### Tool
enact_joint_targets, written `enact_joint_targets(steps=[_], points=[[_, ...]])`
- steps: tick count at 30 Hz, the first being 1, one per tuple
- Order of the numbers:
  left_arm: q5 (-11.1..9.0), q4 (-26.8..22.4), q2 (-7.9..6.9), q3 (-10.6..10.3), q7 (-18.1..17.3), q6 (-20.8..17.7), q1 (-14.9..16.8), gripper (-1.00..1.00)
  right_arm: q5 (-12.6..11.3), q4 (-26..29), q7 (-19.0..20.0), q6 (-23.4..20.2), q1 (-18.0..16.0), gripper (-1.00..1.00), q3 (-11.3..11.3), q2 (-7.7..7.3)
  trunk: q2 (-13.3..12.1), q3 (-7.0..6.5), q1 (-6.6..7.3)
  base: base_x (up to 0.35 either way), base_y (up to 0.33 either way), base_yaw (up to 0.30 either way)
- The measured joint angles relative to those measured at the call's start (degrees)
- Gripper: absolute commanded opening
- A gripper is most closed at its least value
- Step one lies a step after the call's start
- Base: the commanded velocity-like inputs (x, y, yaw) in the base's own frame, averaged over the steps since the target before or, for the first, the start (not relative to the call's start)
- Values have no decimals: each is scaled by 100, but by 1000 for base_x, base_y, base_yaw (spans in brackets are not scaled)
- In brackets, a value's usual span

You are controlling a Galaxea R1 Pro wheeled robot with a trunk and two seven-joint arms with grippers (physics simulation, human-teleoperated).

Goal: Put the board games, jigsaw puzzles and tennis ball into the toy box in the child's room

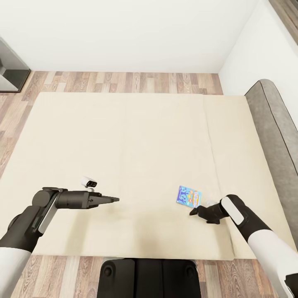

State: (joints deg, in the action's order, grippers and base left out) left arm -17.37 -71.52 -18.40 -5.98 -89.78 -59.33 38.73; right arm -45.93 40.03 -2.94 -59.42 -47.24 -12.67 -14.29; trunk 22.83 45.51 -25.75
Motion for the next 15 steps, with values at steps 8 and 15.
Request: enact_joint_targets(steps=[8,15], points=[[9,6,0,-11,0,4,0,100,1,-7,-9,-2,-236,100,-4,-75,0,0,0,0,0,0],[16,7,2,-14,0,8,0,100,2,-19,-20,10,-537,100,0,-102,0,0,0,0,0,0]])
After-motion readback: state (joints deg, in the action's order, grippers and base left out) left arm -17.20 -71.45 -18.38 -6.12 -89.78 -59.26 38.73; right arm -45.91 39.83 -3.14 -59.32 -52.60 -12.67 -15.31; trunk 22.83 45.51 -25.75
